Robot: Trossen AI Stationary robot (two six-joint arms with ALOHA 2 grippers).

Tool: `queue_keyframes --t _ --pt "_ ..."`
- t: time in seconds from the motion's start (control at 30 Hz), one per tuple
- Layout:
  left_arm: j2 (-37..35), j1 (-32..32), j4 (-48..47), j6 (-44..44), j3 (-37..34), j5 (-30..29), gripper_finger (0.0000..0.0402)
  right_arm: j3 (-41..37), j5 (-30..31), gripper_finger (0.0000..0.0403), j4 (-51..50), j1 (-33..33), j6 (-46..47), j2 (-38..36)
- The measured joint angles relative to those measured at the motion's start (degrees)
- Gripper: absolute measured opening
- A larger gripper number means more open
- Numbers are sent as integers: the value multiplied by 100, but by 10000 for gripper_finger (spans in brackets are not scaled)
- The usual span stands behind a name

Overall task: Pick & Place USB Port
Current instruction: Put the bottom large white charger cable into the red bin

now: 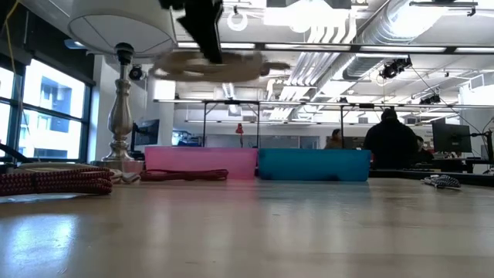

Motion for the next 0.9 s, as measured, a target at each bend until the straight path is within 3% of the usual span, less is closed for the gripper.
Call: queue_keyframes --t 0.2,0.37,0.6,0.9 --pt "-3 776 -1008 832 727 -1058 33 -2 123 139 -272 2 385 0" --pt "2 1719 -844 1715 737 -1203 33 -2 135 139 -532 0 611 0" --pt "1 2986 388 2920 436 -706 33 -2 344 139 -660 -4 666 0" --pt "22 3947 1689 3879 -52 52 33 -2 395 139 -1133 -4 1215 0"
